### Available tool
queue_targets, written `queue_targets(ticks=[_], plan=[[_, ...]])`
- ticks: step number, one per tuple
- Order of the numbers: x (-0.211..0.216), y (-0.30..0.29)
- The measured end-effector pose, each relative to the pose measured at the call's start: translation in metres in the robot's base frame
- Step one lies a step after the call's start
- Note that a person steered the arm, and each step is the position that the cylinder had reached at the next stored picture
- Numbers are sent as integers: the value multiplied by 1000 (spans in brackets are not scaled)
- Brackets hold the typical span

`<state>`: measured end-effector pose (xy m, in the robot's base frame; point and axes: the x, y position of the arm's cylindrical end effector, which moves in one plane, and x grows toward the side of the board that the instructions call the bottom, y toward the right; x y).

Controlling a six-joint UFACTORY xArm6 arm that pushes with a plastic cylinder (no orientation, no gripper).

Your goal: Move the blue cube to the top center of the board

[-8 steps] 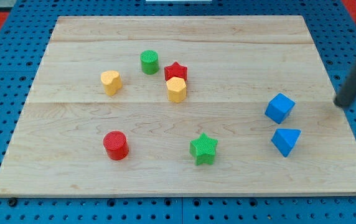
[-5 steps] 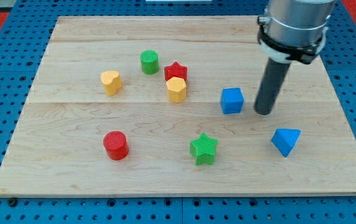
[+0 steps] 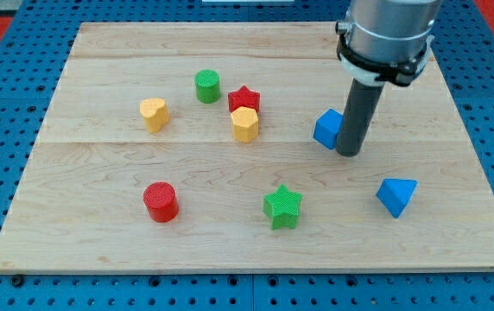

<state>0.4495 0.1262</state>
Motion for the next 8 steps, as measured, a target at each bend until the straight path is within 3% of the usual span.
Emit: queue_targets(ticks=[1, 3, 5, 6, 8], plan=[[-38, -49], [-125, -68], [-166, -77], [-193, -119], [-173, -76]])
